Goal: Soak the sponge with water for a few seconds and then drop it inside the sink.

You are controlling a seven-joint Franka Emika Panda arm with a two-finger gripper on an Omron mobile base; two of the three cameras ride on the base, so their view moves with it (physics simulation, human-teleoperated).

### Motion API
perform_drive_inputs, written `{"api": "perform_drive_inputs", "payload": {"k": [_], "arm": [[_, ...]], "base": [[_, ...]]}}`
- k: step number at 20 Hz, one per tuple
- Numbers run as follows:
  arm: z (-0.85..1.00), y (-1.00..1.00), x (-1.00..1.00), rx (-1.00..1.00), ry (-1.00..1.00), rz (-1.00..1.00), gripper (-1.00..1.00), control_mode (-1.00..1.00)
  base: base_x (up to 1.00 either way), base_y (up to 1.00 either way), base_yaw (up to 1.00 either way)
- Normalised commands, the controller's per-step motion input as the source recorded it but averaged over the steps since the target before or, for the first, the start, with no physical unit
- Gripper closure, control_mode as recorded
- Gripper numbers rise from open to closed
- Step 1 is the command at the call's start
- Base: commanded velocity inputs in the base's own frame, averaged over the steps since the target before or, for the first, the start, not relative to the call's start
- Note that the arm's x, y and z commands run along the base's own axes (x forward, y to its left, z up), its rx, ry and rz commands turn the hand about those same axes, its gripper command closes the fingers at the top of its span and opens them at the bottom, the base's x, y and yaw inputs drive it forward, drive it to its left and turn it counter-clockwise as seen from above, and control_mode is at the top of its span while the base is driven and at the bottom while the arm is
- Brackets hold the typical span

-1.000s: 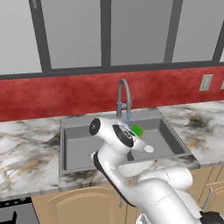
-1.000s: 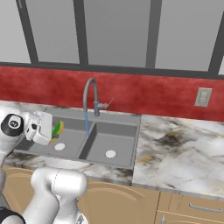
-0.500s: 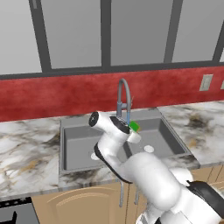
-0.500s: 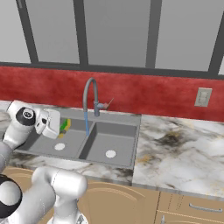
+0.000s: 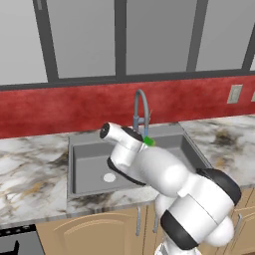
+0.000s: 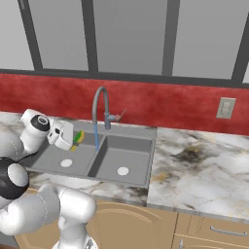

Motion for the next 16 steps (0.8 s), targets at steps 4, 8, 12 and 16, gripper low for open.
{"api": "perform_drive_inputs", "payload": {"k": [4, 8, 12, 16], "arm": [[-0.09, 0.0, 0.3, 0.0, 0.03, 0.0, 1.0, -1.0], [-0.14, 0.0, 0.28, 0.0, 0.02, 0.0, 1.0, -1.0], [-0.24, 0.0, 0.24, 0.0, 0.0, 0.0, 1.0, -1.0], [-0.26, -0.02, 0.2, 0.0, 0.0, 0.0, 1.0, -1.0]], "base": [[0.0, 0.0, 0.0], [0.0, 0.0, 0.0], [0.0, 0.0, 0.0], [0.0, 0.0, 0.0]]}}
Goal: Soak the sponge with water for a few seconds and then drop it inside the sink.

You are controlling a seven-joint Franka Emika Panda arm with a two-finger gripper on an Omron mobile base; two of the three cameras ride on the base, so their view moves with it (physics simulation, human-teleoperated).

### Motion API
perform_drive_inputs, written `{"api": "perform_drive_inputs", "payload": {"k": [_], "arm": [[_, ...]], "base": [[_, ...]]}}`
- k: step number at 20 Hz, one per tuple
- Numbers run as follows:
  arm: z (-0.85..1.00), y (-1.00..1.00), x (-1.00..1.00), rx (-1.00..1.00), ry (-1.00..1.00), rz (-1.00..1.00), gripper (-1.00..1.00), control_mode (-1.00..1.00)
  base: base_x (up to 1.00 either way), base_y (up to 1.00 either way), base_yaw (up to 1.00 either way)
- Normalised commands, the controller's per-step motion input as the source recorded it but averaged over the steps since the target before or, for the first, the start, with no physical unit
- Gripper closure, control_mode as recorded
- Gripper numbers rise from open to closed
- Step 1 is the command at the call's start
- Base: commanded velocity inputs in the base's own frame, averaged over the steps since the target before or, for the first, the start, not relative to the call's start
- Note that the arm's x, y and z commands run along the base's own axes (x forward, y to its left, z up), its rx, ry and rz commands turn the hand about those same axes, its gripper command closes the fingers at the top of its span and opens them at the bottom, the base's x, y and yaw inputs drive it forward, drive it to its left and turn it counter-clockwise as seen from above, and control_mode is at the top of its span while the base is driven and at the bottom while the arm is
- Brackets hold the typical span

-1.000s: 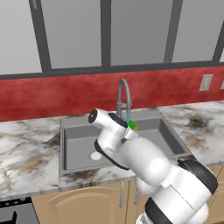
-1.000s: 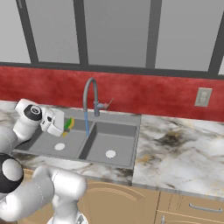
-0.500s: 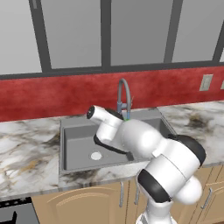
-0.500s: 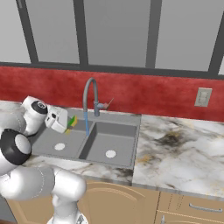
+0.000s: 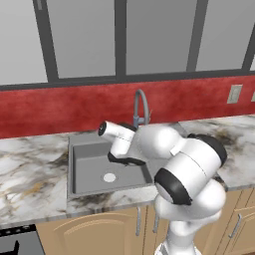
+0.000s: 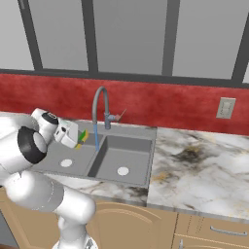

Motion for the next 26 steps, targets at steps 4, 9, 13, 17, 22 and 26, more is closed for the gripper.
{"api": "perform_drive_inputs", "payload": {"k": [4, 9, 13, 17, 22, 26], "arm": [[-0.26, -0.07, 0.18, 0.0, 0.0, 0.0, 1.0, -1.0], [-0.17, -0.06, 0.23, 0.0, 0.0, 0.0, 1.0, -1.0], [-0.11, -0.05, 0.22, 0.0, 0.0, 0.0, 1.0, -1.0], [-0.13, -0.03, 0.21, 0.0, 0.0, 0.0, 1.0, -1.0], [-0.15, -0.02, 0.28, 0.0, 0.0, 0.0, 1.0, -1.0], [-0.19, 0.0, 0.45, 0.0, 0.01, -0.01, 1.0, -1.0]], "base": [[0.0, 0.0, 0.0], [0.0, 0.0, 0.0], [0.0, 0.0, 0.0], [0.0, 0.0, 0.0], [0.0, 0.0, 0.0], [0.0, 0.0, 0.0]]}}
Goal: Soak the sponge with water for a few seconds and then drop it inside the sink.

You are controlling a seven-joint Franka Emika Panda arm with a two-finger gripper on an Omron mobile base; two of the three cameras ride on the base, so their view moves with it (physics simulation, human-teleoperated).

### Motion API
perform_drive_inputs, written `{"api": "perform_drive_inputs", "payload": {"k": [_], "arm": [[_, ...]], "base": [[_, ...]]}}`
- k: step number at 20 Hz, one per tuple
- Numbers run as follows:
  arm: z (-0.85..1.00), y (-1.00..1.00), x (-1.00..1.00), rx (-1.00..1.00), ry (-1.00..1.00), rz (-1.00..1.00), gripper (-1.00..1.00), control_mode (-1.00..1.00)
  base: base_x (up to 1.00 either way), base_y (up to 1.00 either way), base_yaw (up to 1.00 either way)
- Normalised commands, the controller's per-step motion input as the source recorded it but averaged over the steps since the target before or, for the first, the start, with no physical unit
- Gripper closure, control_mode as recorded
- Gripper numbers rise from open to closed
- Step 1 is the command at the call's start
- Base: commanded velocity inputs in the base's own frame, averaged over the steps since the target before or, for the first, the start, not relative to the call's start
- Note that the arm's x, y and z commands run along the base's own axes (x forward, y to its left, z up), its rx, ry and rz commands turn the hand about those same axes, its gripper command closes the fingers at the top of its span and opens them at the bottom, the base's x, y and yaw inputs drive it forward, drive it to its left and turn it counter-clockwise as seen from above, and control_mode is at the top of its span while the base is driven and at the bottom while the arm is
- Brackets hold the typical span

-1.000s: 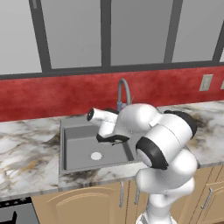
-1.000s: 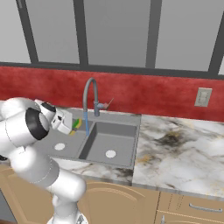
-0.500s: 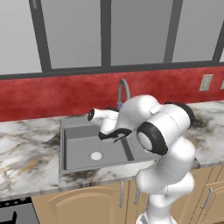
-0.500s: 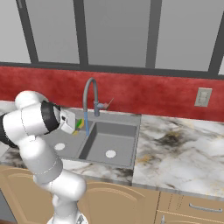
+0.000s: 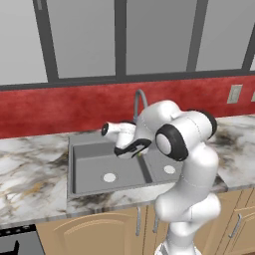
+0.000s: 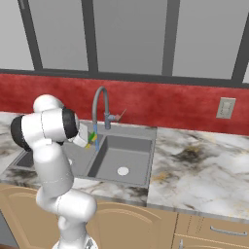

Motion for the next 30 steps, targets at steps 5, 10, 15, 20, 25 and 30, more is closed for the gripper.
{"api": "perform_drive_inputs", "payload": {"k": [5, 10, 15, 20, 25, 30], "arm": [[-0.09, 0.0, 0.43, 0.0, 0.01, -0.01, 1.0, -1.0], [-0.09, 0.0, 0.4, 0.0, 0.02, -0.01, 1.0, -1.0], [-0.08, -0.02, 0.15, 0.0, 0.01, -0.03, 1.0, -1.0], [-0.09, -0.15, -0.04, 0.0, 0.0, -0.06, 1.0, -1.0], [-0.05, -0.14, -0.06, 0.0, 0.0, -0.04, 1.0, -1.0], [0.0, -0.14, -0.1, 0.0, 0.0, -0.02, 1.0, -1.0]], "base": [[0.0, 0.0, 0.0], [0.0, 0.0, 0.0], [0.0, 0.0, 0.0], [0.0, 0.0, 0.0], [0.0, 0.0, 0.0], [0.0, 0.0, 0.0]]}}
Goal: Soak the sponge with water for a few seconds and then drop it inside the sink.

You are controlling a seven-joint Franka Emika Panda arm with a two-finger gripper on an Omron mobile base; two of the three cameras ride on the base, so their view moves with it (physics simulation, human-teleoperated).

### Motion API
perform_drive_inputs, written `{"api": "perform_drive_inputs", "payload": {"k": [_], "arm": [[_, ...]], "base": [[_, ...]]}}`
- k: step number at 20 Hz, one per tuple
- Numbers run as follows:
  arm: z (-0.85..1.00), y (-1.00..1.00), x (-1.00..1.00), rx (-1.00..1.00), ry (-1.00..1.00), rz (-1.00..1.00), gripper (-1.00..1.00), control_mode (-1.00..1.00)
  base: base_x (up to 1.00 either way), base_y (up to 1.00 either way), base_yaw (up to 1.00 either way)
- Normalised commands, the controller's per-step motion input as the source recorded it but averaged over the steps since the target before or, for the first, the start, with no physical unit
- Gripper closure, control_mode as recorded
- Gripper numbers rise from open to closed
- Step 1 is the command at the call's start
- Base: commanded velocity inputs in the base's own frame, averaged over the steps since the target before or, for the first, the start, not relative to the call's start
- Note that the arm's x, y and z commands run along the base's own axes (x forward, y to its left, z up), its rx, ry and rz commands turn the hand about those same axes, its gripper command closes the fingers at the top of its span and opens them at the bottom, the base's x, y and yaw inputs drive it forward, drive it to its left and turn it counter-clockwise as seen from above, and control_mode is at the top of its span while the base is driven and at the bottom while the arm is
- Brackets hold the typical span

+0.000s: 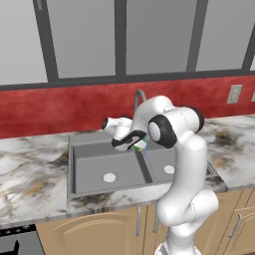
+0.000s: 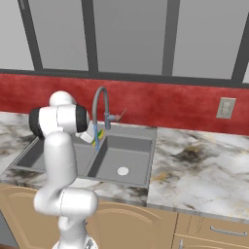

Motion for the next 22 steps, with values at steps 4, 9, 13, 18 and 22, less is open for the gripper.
{"api": "perform_drive_inputs", "payload": {"k": [4, 9, 13, 18, 22], "arm": [[0.0, -0.03, -0.32, 0.0, 0.0, 0.0, 1.0, -1.0], [-0.01, 0.0, -0.4, 0.0, 0.0, 0.0, 1.0, -1.0], [0.0, 0.0, -0.37, 0.0, 0.0, 0.0, 1.0, -1.0], [0.0, 0.0, -0.05, 0.0, 0.0, 0.0, 1.0, -1.0], [0.0, 0.0, 0.0, 0.0, 0.0, 0.0, 1.0, -1.0]], "base": [[0.0, 0.0, 0.0], [0.0, 0.0, 0.0], [0.0, 0.0, 0.0], [0.0, 0.0, 0.0], [0.0, 0.0, 0.0]]}}
